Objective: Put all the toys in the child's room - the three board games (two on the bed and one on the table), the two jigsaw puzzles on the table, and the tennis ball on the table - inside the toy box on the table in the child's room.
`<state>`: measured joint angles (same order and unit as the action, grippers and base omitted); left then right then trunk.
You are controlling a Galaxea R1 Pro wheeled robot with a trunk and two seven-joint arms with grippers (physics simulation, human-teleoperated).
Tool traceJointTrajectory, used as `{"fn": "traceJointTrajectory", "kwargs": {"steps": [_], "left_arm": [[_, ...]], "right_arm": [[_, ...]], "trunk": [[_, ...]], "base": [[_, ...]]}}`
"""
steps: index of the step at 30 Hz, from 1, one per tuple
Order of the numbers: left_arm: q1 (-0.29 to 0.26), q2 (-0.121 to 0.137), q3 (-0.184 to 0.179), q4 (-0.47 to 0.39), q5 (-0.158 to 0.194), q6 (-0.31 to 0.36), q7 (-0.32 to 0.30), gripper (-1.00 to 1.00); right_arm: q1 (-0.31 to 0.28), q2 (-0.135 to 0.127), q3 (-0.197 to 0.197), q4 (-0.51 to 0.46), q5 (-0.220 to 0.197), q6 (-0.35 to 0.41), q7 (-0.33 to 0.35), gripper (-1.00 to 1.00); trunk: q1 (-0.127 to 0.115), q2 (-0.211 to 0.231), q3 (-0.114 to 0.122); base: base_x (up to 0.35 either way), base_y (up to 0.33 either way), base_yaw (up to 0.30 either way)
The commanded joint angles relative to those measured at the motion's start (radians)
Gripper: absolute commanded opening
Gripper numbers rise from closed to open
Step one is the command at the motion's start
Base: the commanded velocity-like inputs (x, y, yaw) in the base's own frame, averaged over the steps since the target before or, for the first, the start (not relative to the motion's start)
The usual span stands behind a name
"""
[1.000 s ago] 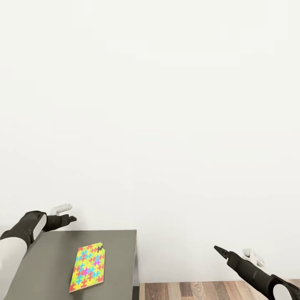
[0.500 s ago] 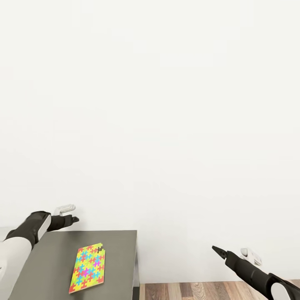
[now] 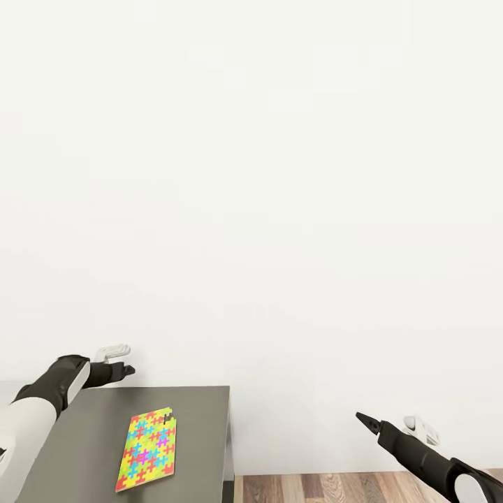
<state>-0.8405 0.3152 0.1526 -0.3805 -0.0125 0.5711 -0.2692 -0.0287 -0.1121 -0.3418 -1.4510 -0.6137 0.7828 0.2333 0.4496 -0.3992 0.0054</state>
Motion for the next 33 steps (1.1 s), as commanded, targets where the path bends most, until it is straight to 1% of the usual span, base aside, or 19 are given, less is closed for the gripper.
{"fn": "traceJointTrajectory", "kwargs": {"steps": [1,13,33], "left_arm": [[0.0,-0.001,0.006,0.007,-0.001,-0.002,-0.004,1.0],[0.0,-0.001,0.003,0.069,-0.001,-0.063,-0.006,1.0],[0.011,-0.001,0.005,0.089,0.007,-0.115,-0.027,1.0]], "right_arm": [[0.0,0.0,-0.002,0.0,0.003,0.005,0.006,1.0],[0.0,0.0,-0.002,-0.002,0.003,0.006,0.006,1.0],[0.0,0.0,-0.002,-0.004,0.003,0.007,0.011,1.0]], "trunk": [[0.0,-0.001,0.0],[0.0,-0.001,0.0],[0.0,-0.001,0.0]], "base": [[0.0,0.0,0.0],[0.0,0.0,0.0],[0.0,0.0,0.0]]}}
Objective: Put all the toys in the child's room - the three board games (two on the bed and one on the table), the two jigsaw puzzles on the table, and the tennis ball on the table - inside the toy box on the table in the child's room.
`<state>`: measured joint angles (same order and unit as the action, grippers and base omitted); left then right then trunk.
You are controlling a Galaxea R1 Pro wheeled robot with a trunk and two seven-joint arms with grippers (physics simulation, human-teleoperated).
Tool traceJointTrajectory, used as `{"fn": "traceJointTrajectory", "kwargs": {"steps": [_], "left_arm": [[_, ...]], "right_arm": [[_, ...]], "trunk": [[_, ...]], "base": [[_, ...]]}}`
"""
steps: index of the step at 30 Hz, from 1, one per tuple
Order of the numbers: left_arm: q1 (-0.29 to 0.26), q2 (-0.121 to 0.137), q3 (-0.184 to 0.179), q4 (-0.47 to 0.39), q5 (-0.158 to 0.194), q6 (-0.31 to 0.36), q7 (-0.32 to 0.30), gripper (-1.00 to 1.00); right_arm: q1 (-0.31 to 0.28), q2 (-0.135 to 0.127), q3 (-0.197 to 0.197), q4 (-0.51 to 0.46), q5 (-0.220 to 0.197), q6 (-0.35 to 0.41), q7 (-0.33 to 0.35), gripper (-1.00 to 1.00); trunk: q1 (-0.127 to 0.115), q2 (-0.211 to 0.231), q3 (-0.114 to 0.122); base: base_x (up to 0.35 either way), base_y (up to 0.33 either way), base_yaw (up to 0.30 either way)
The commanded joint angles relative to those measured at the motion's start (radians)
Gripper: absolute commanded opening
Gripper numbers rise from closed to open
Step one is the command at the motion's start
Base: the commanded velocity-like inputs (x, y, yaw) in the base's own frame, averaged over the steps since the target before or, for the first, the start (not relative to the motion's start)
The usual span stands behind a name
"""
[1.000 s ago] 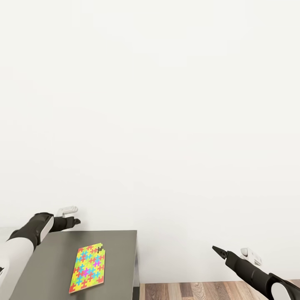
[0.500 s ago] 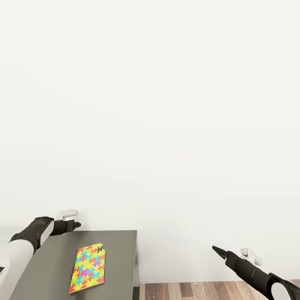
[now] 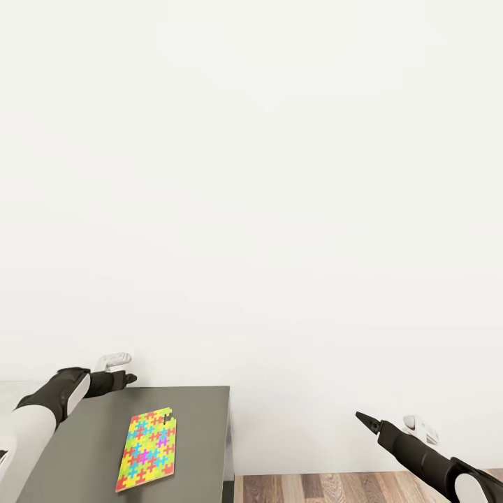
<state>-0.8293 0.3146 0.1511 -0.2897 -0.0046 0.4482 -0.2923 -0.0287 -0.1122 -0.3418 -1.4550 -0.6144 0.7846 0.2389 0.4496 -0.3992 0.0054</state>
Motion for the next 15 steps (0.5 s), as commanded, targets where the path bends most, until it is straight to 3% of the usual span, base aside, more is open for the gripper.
{"fn": "traceJointTrajectory", "kwargs": {"steps": [1,15], "left_arm": [[0.0,0.0,0.007,-0.001,-0.001,0.007,-0.006,1.0],[0.001,-0.003,0.004,0.003,-0.007,0.008,-0.083,1.0]], "right_arm": [[0.0,0.0,-0.002,0.0,0.003,0.005,0.006,1.0],[0.0,0.003,-0.002,0.0,0.002,0.005,0.007,1.0]], "trunk": [[0.0,-0.001,0.0],[0.0,-0.001,0.0]], "base": [[0.0,0.0,0.0],[0.0,0.0,0.0]]}}
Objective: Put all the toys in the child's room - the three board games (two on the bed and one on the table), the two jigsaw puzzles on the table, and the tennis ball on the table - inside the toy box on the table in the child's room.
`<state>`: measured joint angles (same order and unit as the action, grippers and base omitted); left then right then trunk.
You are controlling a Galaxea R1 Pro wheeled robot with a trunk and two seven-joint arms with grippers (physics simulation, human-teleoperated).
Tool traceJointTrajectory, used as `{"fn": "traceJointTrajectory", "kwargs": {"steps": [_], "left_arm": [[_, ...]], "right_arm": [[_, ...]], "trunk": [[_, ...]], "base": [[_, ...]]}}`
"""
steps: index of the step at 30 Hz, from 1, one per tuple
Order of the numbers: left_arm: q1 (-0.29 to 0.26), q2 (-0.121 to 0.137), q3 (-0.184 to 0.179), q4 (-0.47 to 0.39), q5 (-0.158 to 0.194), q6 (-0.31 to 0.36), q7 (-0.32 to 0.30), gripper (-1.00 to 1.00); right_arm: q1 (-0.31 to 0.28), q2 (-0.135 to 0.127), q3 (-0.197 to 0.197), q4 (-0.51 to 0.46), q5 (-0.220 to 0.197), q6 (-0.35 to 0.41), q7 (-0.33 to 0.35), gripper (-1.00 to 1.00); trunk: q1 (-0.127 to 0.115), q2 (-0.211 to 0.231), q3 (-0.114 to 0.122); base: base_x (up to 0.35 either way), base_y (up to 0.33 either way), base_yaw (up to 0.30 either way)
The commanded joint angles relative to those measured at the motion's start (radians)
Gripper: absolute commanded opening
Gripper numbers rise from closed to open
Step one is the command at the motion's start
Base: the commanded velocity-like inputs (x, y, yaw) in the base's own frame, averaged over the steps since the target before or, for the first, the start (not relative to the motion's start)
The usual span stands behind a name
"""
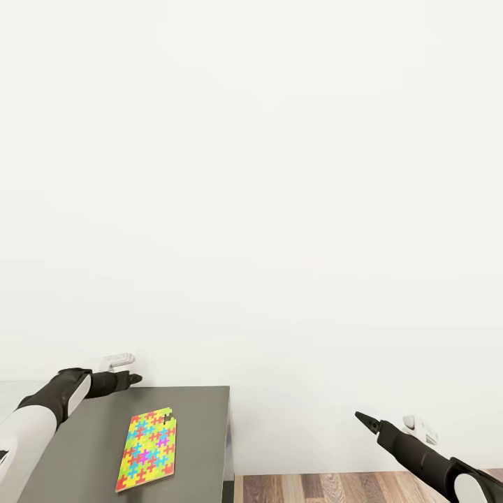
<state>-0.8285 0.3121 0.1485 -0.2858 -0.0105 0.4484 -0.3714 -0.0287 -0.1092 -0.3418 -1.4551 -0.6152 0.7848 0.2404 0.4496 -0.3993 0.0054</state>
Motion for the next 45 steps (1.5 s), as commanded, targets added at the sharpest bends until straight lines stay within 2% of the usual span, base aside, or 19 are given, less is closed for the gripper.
{"fn": "traceJointTrajectory", "kwargs": {"steps": [1,10,27,45], "left_arm": [[0.0,0.0,0.007,-0.001,-0.001,0.008,-0.007,1.0],[0.0,-0.009,0.008,0.001,0.0,0.019,-0.023,1.0],[0.0,-0.019,0.008,0.002,0.0,0.099,-0.023,1.0],[0.0,-0.019,0.008,0.027,-0.002,0.119,-0.019,1.0]], "right_arm": [[0.0,0.001,-0.002,0.0,0.003,0.005,0.006,1.0],[0.0,0.001,-0.002,0.0,0.003,0.005,0.01,1.0],[0.0,-0.001,-0.002,0.001,0.003,0.006,0.012,1.0],[0.0,-0.001,-0.002,0.001,0.002,0.006,0.014,1.0]], "trunk": [[0.0,-0.001,0.0],[0.0,-0.001,0.0],[0.0,-0.001,-0.001],[0.0,-0.001,-0.027]], "base": [[0.0,0.0,0.0],[0.0,0.0,0.0],[0.0,0.0,0.0],[0.0,0.0,0.0]]}}
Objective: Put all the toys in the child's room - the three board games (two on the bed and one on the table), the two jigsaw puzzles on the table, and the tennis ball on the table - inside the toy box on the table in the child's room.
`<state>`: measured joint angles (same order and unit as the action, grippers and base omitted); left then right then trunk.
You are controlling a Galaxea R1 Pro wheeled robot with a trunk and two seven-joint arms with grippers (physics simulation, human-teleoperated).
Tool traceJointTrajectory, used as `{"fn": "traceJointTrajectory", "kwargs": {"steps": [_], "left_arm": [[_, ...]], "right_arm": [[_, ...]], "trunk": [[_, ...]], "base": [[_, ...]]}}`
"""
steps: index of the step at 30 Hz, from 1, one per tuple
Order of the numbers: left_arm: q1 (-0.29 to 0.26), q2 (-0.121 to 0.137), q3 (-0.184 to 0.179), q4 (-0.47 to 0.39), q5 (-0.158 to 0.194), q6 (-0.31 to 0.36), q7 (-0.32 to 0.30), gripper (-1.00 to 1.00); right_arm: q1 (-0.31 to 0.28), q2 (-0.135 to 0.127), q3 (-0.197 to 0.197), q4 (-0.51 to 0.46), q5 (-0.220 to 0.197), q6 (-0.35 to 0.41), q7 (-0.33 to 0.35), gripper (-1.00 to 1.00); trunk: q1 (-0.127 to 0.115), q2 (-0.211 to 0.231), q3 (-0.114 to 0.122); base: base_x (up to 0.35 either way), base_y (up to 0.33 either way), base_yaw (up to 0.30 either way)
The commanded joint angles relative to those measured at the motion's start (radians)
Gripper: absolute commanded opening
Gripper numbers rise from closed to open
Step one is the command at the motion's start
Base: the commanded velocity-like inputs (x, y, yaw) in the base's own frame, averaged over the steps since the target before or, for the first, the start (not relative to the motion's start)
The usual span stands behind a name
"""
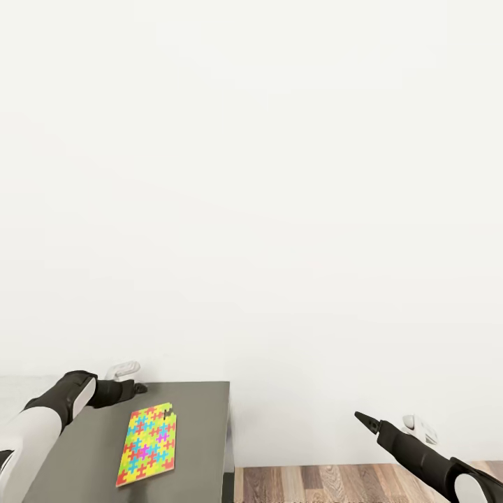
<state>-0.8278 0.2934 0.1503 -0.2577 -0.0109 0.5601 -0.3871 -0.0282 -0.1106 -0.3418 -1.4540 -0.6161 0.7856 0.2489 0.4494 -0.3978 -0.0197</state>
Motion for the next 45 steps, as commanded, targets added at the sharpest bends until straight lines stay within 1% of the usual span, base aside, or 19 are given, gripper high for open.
{"fn": "traceJointTrajectory", "kwargs": {"steps": [1,17,45], "left_arm": [[-0.001,0.0,0.006,0.0,-0.001,0.008,-0.004,1.0],[-0.001,0.0,0.006,0.015,-0.001,0.003,-0.007,1.0],[-0.001,0.001,0.005,0.017,-0.001,-0.002,-0.01,1.0]], "right_arm": [[-0.001,0.0,-0.002,0.0,0.003,0.006,0.006,1.0],[-0.001,0.0,-0.002,0.0,0.003,0.006,0.007,1.0],[-0.001,0.002,-0.002,-0.001,0.003,0.006,0.007,1.0]], "trunk": [[0.001,-0.002,-0.004],[0.001,-0.002,-0.03],[0.001,-0.002,-0.076]], "base": [[0.0,0.0,0.0],[0.0,0.0,0.0],[0.0,0.0,0.0]]}}
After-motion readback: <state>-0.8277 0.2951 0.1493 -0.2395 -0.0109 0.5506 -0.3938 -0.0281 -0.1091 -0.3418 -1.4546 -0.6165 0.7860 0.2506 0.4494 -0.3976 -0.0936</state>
